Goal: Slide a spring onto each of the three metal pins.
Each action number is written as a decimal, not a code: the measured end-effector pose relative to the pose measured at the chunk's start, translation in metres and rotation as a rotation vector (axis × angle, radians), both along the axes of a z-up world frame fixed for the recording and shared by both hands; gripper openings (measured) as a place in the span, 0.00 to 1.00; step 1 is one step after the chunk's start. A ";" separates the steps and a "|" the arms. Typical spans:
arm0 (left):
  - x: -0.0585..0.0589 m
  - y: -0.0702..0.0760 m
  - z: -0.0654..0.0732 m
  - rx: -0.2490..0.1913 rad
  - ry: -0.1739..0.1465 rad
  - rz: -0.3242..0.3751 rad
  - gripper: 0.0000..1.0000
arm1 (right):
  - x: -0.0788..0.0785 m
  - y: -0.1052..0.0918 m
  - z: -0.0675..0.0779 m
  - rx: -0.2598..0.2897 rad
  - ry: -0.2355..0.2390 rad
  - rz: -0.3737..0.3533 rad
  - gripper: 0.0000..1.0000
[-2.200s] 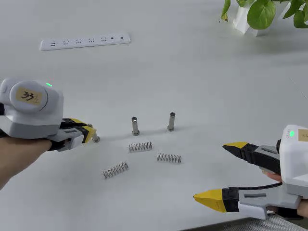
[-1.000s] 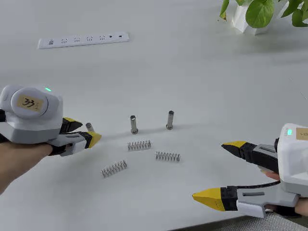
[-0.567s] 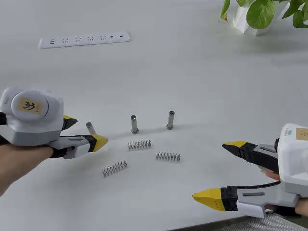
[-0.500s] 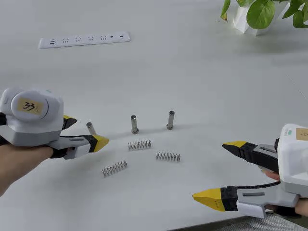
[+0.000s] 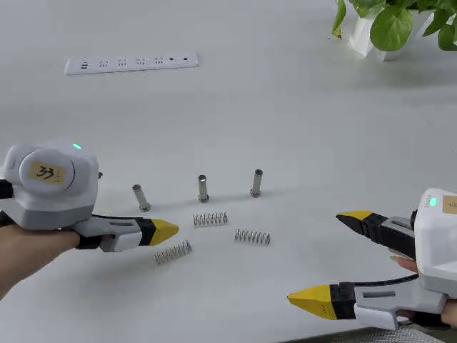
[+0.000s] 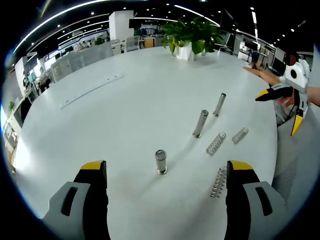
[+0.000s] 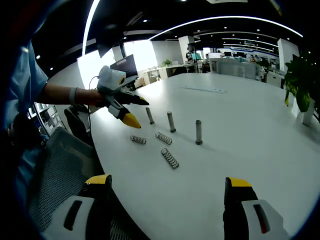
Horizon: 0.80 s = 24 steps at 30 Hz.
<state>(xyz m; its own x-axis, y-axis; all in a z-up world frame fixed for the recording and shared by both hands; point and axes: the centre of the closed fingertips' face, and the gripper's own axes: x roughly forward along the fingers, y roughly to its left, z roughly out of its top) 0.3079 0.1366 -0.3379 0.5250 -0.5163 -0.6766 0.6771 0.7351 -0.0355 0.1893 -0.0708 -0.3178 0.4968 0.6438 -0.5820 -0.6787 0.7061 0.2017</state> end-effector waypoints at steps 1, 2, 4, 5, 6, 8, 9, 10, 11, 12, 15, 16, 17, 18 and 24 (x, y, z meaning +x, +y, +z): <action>0.000 0.000 0.000 0.000 0.003 0.001 0.99 | 0.001 -0.001 0.000 -0.007 -0.004 -0.004 0.97; -0.001 0.001 0.000 0.001 0.001 -0.001 0.99 | 0.003 -0.002 0.000 -0.011 -0.010 -0.006 0.99; -0.002 0.001 0.000 0.002 0.004 -0.006 0.99 | 0.004 -0.003 0.000 -0.015 -0.013 -0.008 0.99; -0.002 0.002 0.001 0.003 0.007 -0.003 0.99 | 0.004 -0.003 0.000 -0.018 -0.016 -0.007 0.99; -0.003 0.002 0.003 -0.013 0.003 -0.003 0.99 | 0.005 -0.004 0.000 -0.024 -0.021 -0.007 0.99; -0.003 0.002 0.004 -0.021 0.002 0.003 0.99 | 0.005 -0.005 0.000 -0.028 -0.020 -0.004 0.99; -0.004 0.003 0.006 -0.026 0.001 0.004 0.99 | 0.006 -0.006 0.001 -0.029 -0.023 -0.004 0.99; -0.005 0.002 0.007 -0.038 -0.003 0.002 0.99 | 0.007 -0.006 0.001 -0.029 -0.021 -0.004 0.99; -0.005 0.002 0.008 -0.042 -0.003 0.007 0.99 | 0.007 -0.006 0.002 -0.030 -0.022 -0.004 0.99; -0.006 0.003 0.008 -0.042 0.001 0.007 0.99 | 0.008 -0.006 0.002 -0.031 -0.023 -0.002 0.99; -0.012 0.001 0.012 -0.066 -0.011 -0.007 0.99 | 0.009 -0.006 0.004 -0.033 -0.024 0.004 0.99; -0.014 0.001 0.012 -0.067 -0.011 -0.009 0.99 | 0.009 -0.006 0.004 -0.034 -0.024 0.006 0.99; -0.017 0.003 0.011 -0.061 -0.006 -0.009 0.99 | 0.009 -0.005 0.005 -0.036 -0.026 0.009 0.99; -0.019 0.004 0.010 -0.059 -0.004 -0.012 0.99 | 0.010 -0.005 0.005 -0.037 -0.027 0.011 0.99; -0.035 0.008 0.011 -0.096 -0.002 -0.034 0.97 | 0.012 -0.004 0.006 -0.043 -0.030 0.025 0.99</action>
<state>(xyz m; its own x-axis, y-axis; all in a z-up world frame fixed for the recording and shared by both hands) 0.2730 0.1444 -0.3273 0.5077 -0.5961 -0.6220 0.7015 0.7052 -0.1032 0.2011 -0.0750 -0.3121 0.4984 0.6313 -0.5942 -0.7018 0.6962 0.1511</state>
